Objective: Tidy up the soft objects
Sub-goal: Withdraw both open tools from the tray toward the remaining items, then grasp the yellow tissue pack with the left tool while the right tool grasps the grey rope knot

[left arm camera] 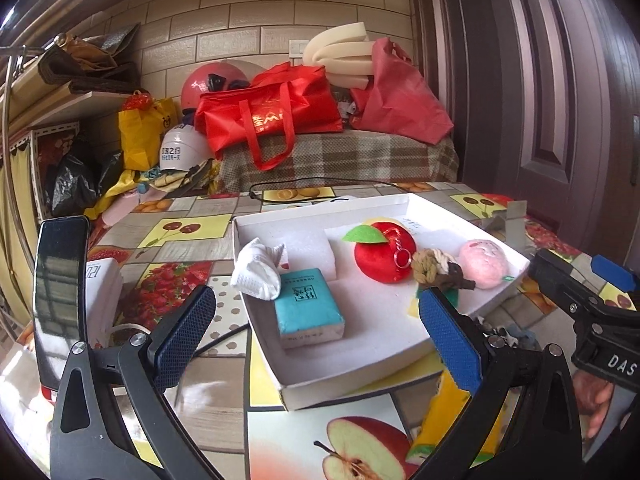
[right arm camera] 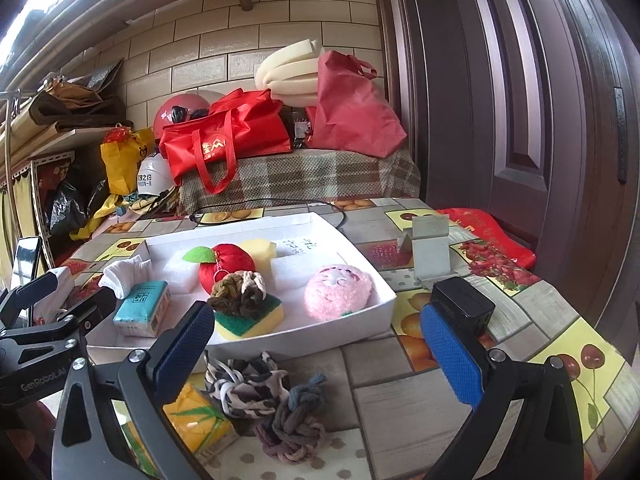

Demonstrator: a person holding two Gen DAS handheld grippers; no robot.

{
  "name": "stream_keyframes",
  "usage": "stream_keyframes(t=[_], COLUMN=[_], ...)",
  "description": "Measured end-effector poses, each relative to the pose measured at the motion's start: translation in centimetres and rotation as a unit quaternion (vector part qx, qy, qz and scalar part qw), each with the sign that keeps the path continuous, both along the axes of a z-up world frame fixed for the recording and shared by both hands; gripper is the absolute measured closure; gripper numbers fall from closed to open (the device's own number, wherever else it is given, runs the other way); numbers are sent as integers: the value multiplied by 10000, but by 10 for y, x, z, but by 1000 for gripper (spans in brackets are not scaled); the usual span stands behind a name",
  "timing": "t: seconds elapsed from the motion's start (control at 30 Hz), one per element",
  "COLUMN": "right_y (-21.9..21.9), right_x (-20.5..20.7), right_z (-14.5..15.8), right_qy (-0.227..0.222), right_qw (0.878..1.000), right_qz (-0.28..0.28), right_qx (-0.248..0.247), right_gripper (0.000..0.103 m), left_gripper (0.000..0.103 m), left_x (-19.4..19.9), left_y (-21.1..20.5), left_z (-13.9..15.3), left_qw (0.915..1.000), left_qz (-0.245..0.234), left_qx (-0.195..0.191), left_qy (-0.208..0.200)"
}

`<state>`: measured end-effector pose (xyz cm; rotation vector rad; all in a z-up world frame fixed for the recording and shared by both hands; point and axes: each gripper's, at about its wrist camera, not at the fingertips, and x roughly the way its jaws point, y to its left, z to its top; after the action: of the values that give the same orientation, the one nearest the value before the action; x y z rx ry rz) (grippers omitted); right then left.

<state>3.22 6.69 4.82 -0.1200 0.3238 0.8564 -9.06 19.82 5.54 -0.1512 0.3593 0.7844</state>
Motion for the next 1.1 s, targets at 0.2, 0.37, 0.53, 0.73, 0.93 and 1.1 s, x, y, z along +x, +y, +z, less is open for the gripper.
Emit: stream_keyframes(t=[0.2, 0.37, 0.53, 0.73, 0.93, 1.1], right_y=[-21, -18, -9, 13, 23, 17], right_x=[12, 10, 9, 16, 11, 8], right_z=[-6, -21, -32, -51, -49, -46], right_qy=[266, 530, 761, 1224, 1146, 1129], right_qw=[9990, 9902, 9804, 9610, 9575, 9584], right_qz=[-28, 629, 938, 1229, 1470, 1622], right_qx=[-356, -1128, -1559, -2156, -2203, -2062], right_gripper=[0, 0, 2, 26, 49, 74], left_gripper=[0, 0, 1, 1, 18, 54], left_x=[9, 34, 42, 48, 60, 57], left_y=[-23, -40, -40, -37, -41, -44], left_z=[-6, -26, -33, -40, -51, -48], left_qw=[9957, 9745, 9702, 9643, 9531, 9543], left_qz=[-784, -1677, -1635, -1695, -1803, -1885], left_qx=[-171, -772, -935, -1057, -1103, -1032], left_qy=[452, 1277, 1522, 1737, 2167, 2076])
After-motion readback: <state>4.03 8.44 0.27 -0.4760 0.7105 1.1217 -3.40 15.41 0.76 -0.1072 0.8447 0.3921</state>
